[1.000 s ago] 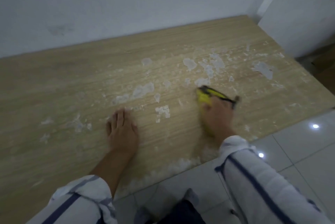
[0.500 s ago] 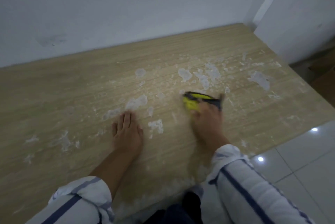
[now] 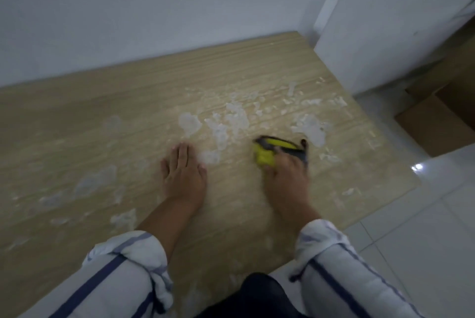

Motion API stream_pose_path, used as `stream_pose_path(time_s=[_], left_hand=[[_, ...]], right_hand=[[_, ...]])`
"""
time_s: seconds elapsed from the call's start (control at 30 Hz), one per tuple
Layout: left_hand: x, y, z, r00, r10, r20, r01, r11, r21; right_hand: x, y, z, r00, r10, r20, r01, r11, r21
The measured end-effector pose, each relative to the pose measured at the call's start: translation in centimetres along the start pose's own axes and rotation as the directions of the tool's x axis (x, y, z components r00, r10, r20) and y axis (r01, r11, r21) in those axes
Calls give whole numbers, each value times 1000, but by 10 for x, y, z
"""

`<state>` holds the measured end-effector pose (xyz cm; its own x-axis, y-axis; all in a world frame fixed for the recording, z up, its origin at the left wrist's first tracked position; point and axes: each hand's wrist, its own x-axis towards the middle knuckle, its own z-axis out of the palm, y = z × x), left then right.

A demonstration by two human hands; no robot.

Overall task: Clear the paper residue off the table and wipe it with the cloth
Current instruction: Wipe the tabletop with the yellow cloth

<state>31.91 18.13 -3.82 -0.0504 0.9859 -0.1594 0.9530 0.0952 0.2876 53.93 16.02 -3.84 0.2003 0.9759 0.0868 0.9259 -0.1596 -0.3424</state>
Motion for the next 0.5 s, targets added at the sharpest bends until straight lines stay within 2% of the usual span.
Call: stream_pose_path(time_s=[0.07, 0.13, 0.17, 0.2, 0.27, 0.33, 0.37, 0.43, 0.5], left_hand=[[6, 19, 5, 1000, 2, -4, -2, 1000, 14], [10, 37, 10, 1000, 14, 2, -14, 999, 32], [12, 46, 12, 1000, 23, 6, -23, 999, 31], [14, 53, 15, 999, 31, 12, -32, 999, 27], [19, 67, 21, 999, 42, 20, -42, 999, 34], [24, 78, 24, 999, 33, 17, -33, 999, 43], [26, 81, 25, 1000, 30, 9, -30, 999, 43], [29, 84, 26, 999, 33, -3, -33, 998, 48], [28, 85, 26, 999, 35, -5, -35, 998, 61]], right_hand=[[21, 65, -29, 971, 236, -42, -237, 971, -22], [36, 96, -46, 898, 437, -51, -437, 899, -7], [42, 95, -46, 899, 432, -76, -433, 901, 4], [44, 83, -42, 928, 363, -82, -362, 932, 33], [33, 43, -27, 992, 108, -59, -103, 990, 91], [0, 17, -6, 985, -173, -11, 174, 984, 39], [-10, 19, -4, 972, -236, 3, 236, 972, 21], [0, 48, -14, 977, -213, -32, 214, 975, 63], [15, 93, -30, 998, -13, -69, 16, 999, 48]])
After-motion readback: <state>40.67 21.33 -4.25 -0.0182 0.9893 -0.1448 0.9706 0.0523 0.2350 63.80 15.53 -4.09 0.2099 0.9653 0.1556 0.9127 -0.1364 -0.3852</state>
